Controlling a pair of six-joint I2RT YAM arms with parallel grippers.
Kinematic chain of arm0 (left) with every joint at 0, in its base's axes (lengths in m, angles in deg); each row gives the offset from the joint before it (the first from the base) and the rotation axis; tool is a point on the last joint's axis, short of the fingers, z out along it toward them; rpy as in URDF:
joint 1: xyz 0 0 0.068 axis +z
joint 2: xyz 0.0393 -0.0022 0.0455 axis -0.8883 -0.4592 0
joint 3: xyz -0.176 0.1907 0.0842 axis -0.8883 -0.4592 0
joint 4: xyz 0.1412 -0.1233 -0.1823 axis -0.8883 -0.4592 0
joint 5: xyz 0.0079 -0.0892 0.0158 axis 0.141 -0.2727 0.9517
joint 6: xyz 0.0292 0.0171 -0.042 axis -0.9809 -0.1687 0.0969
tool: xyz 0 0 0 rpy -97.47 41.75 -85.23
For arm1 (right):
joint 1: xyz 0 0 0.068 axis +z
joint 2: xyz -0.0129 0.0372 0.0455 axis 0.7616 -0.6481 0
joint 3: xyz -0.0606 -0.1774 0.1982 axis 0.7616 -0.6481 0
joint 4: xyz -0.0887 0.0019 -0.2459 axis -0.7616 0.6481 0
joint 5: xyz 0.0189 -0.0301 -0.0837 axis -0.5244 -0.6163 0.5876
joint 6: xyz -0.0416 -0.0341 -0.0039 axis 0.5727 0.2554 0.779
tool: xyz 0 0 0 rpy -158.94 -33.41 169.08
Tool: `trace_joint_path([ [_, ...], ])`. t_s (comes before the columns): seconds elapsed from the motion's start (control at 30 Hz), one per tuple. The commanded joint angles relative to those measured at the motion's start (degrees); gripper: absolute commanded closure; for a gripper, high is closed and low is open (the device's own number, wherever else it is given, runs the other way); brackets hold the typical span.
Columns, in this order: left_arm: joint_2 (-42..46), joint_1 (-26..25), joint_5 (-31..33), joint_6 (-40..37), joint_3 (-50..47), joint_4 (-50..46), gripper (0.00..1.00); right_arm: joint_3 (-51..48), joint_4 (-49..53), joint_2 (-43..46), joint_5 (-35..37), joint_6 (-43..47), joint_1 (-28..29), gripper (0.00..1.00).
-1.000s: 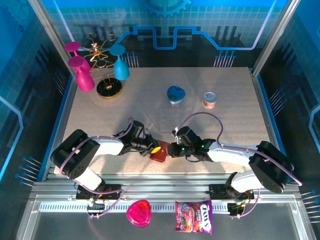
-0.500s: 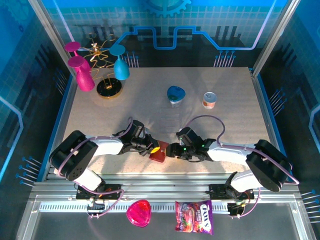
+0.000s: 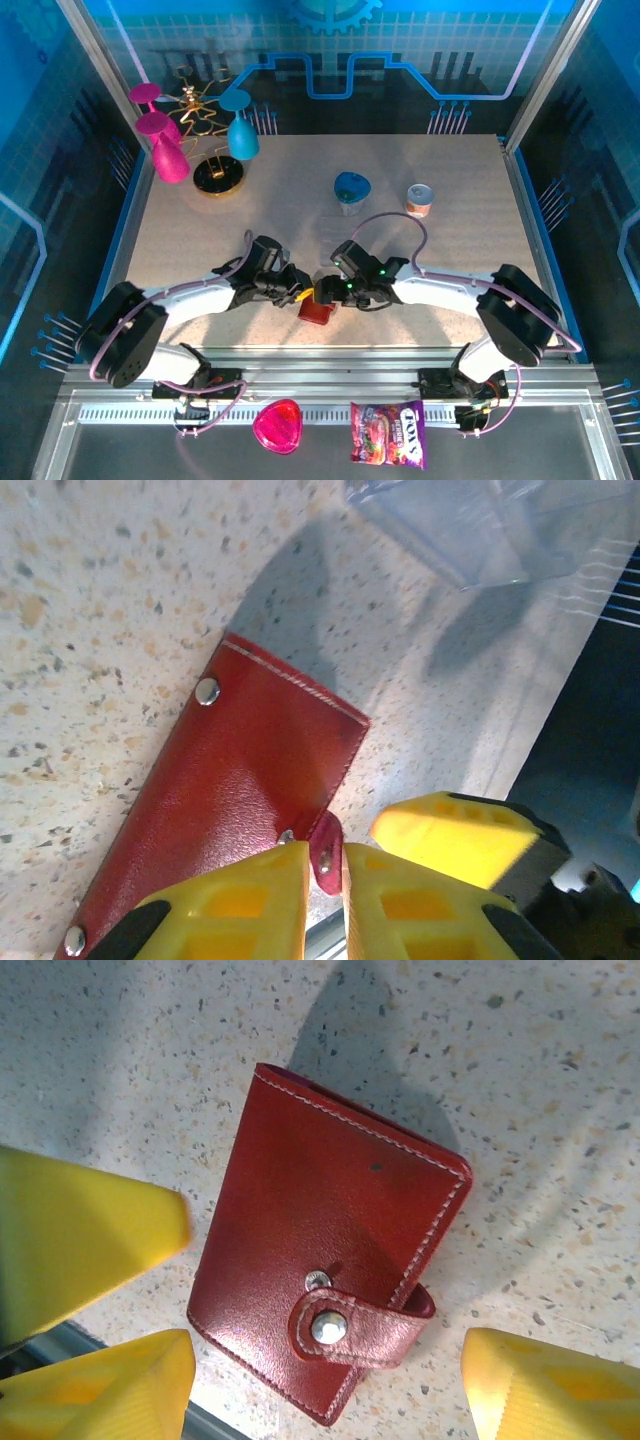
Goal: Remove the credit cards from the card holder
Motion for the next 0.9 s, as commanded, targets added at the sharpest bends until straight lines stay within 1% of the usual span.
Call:
trace_joint_path([
  [0.0,4.59,2.00,3.47,-3.40,0.85,-7.55,0.83,4.55,8.06,-3.51,4.13,1.41,1.38,0.29],
  [0.13,8.40,4.53,4.16,-5.07,-0.06,-10.89,0.83,9.65,13.37,-7.82,8.26,2.81,3.01,0.31],
  [0.3,9.52,5.99,3.66,-5.43,-1.12,-10.97,0.83,11.13,15.96,-10.10,10.12,3.09,4.39,0.40],
  [0.5,7.40,6.11,2.23,-4.42,-1.84,-7.92,0.83,8.64,15.92,-8.02,11.09,2.13,4.30,0.55],
  [0.67,6.55,6.15,2.09,-4.55,-1.08,-7.73,0.83,6.07,15.11,-5.31,11.88,1.50,4.13,0.61],
  [0.87,5.89,6.06,1.98,-4.55,-0.52,-7.69,0.83,2.04,11.20,-2.30,10.43,0.39,2.60,0.70],
])
